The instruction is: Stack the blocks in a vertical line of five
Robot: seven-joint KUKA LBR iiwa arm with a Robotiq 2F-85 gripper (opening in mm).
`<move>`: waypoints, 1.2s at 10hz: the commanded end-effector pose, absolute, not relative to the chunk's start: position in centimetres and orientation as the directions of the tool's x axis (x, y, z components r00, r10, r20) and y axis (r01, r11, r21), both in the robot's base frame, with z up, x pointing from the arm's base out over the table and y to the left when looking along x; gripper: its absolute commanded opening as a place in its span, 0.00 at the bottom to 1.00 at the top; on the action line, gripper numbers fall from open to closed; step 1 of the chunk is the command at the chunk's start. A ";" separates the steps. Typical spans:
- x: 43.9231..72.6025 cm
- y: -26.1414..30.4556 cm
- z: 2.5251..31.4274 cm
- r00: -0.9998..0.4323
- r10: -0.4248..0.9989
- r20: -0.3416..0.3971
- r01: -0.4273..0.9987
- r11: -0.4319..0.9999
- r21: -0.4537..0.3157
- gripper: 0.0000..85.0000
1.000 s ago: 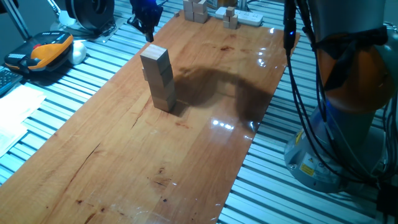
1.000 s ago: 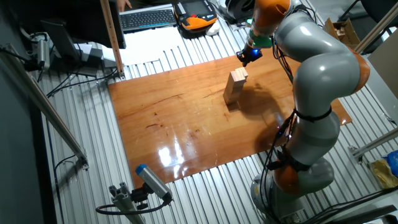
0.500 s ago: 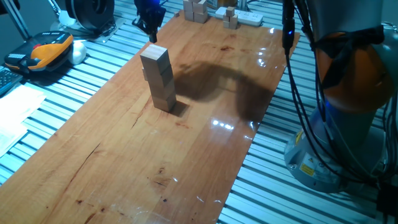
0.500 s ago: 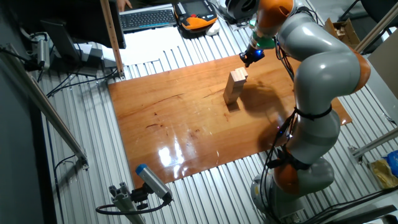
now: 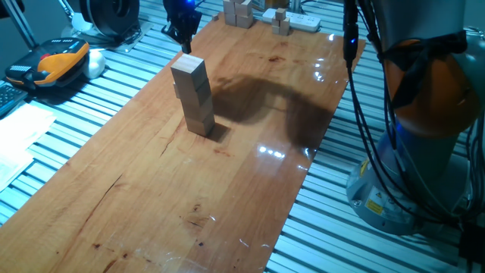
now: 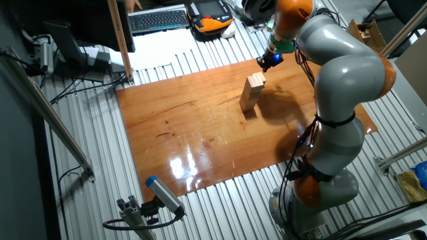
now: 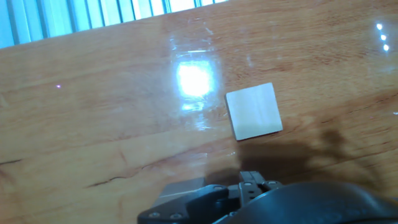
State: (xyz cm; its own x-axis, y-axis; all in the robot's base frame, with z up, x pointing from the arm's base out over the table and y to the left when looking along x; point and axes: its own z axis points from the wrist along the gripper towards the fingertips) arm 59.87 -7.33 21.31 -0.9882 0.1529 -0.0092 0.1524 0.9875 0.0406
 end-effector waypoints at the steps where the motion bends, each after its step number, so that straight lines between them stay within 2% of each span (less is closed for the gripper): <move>1: 59.8 -7.3 21.4 -0.989 0.151 -0.008 0.150 0.988 0.046 0.00; 4: 59.8 -7.3 21.4 -0.989 0.143 -0.026 0.142 0.989 0.046 0.00; 6: 59.8 -7.3 21.4 -0.990 0.135 -0.028 0.133 0.987 0.088 0.00; 12: 59.8 -7.3 21.4 -0.985 0.159 -0.071 0.154 0.985 0.074 0.00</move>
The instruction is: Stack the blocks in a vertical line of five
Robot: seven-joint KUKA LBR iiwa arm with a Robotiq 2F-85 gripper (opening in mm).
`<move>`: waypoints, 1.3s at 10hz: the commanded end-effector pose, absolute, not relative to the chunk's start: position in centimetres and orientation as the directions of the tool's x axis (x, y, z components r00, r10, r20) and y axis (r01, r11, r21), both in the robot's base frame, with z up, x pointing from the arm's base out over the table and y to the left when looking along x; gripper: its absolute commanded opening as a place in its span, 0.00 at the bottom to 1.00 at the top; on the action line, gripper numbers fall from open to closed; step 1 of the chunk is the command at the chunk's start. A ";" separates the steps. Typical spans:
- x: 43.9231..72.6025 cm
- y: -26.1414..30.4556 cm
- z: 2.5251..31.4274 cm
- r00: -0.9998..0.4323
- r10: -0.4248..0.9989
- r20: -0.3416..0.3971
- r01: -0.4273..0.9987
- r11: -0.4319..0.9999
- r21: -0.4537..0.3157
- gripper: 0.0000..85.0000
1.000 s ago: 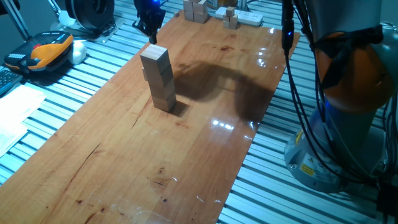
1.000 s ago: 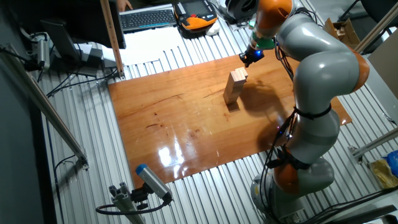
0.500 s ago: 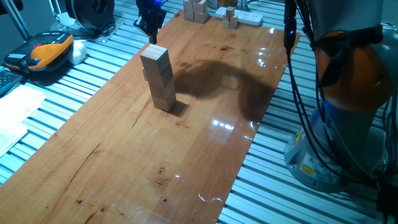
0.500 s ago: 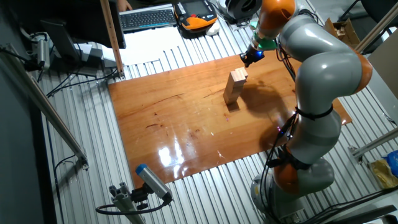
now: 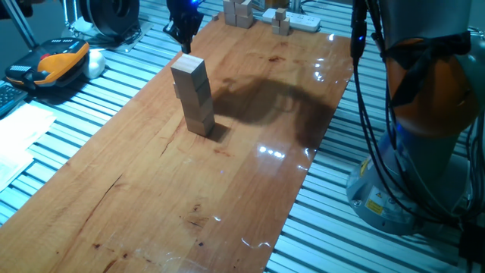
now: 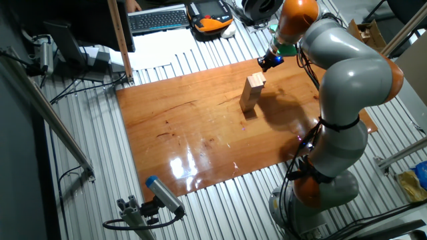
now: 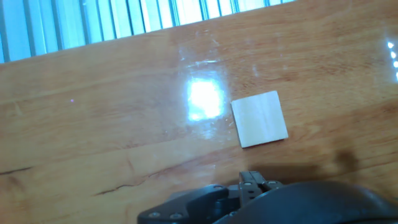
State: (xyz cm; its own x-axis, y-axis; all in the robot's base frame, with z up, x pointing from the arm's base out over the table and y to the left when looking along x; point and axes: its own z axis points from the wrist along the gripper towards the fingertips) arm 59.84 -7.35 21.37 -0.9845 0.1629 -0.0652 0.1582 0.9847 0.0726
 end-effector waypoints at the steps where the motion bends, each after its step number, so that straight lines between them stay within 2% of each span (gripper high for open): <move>1: 59.8 -7.3 21.4 -0.985 0.166 -0.046 0.162 0.984 0.069 0.00; 3: 59.8 -7.3 21.4 -0.988 0.152 0.000 0.152 0.985 0.082 0.00; 6: 60.5 -7.0 21.3 -0.990 0.142 -0.016 0.141 0.989 0.052 0.00; 8: 61.2 -6.8 21.2 -0.993 0.111 -0.037 0.111 0.994 0.002 0.00; 13: 63.3 -6.9 20.6 -0.990 0.137 -0.020 0.137 0.990 0.023 0.00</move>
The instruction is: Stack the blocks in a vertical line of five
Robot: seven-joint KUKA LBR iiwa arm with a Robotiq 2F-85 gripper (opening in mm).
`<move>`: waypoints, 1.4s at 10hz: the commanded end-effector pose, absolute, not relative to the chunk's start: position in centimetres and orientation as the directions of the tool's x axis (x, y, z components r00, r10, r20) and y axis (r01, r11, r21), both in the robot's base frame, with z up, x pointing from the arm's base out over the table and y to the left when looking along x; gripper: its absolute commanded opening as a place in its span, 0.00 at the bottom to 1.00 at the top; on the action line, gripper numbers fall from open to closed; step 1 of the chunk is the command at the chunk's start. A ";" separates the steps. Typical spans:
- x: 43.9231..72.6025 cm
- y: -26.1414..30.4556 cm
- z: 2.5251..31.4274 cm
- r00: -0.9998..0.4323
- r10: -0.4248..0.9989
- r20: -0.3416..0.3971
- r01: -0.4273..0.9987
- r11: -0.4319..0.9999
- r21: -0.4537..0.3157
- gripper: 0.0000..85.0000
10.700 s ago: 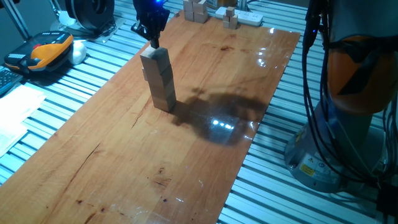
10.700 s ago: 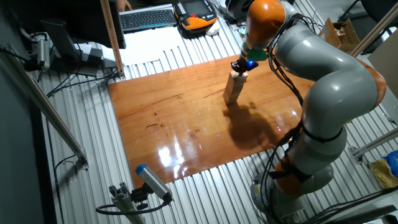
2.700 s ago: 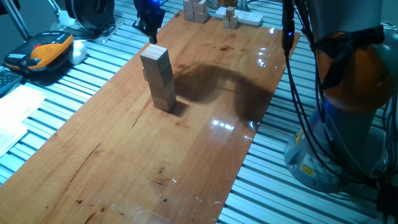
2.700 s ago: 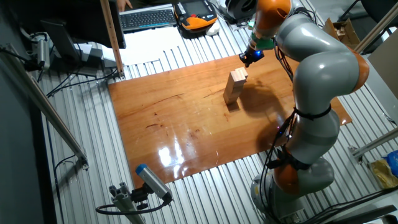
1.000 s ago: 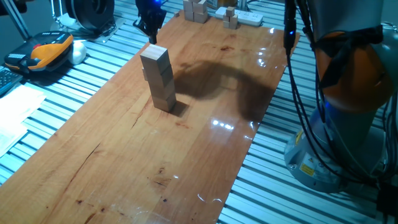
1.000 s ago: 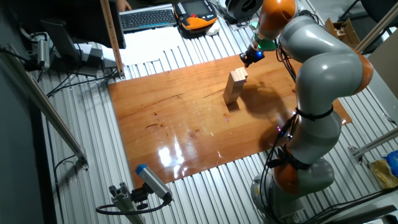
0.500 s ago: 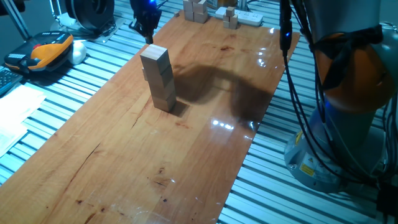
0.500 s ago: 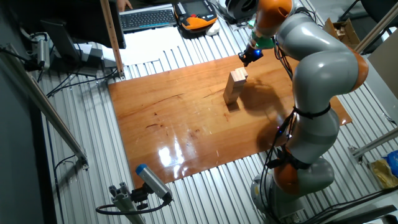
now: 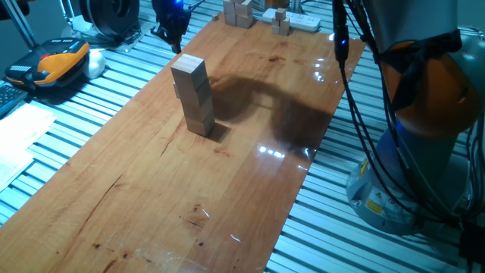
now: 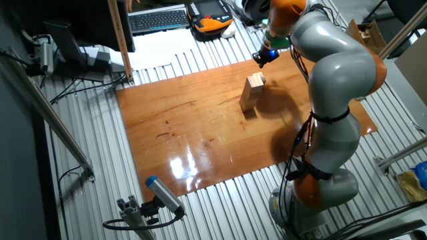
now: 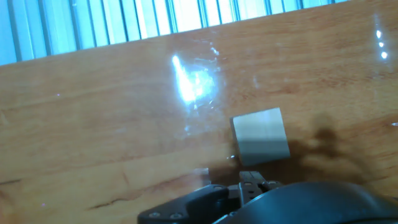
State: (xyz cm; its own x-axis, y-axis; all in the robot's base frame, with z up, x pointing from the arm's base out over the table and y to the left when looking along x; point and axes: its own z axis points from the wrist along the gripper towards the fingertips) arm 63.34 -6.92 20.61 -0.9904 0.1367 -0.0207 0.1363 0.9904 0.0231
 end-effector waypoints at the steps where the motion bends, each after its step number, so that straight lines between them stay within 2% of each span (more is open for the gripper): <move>1: 63.6 -6.9 20.5 -0.991 0.134 -0.027 0.133 0.991 0.020 0.00; 4: 64.6 -6.9 19.5 -0.991 0.117 -0.058 0.118 0.993 -0.010 0.00; 9: 65.6 -7.6 17.8 -0.999 0.021 -0.037 0.021 1.000 -0.008 0.00; 14: 65.9 -8.7 15.3 -0.998 -0.027 -0.059 -0.029 0.999 0.032 0.00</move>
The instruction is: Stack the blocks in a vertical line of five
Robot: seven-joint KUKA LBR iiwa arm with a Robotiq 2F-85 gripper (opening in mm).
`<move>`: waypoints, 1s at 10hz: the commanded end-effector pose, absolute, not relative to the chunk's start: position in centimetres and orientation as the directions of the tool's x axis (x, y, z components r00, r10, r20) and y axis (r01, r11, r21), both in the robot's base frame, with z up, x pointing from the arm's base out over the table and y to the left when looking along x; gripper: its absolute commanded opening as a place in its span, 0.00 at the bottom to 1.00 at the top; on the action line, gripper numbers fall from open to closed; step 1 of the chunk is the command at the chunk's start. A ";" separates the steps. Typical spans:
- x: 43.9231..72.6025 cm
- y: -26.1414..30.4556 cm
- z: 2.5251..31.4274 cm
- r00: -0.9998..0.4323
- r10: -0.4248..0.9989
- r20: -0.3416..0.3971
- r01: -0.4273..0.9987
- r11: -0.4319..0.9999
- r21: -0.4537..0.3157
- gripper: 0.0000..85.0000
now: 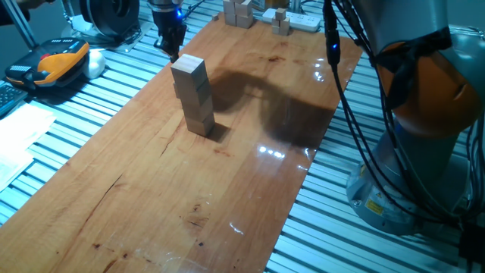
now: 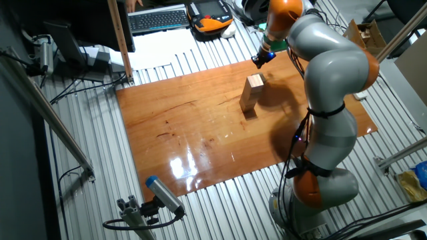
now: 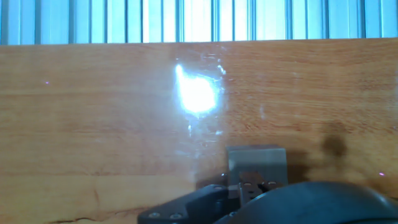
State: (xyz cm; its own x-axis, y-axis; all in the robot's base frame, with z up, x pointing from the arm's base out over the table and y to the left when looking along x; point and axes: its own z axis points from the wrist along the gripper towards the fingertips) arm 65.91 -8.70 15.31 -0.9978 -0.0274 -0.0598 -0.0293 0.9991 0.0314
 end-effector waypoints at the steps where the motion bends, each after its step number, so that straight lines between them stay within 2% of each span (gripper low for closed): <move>1: 65.9 -8.8 15.2 -0.997 -0.028 -0.065 -0.030 0.999 0.026 0.00; 5: 66.2 -9.3 14.2 -0.997 -0.027 -0.066 -0.031 0.998 0.061 0.00; 8: 66.3 -9.5 13.4 -0.997 -0.036 -0.074 -0.040 0.998 0.053 0.00; 9: 66.4 -9.4 13.2 -0.996 -0.040 -0.077 -0.044 0.998 0.047 0.20; 10: 66.4 -9.4 12.9 -0.995 -0.048 -0.086 -0.051 0.998 0.032 0.20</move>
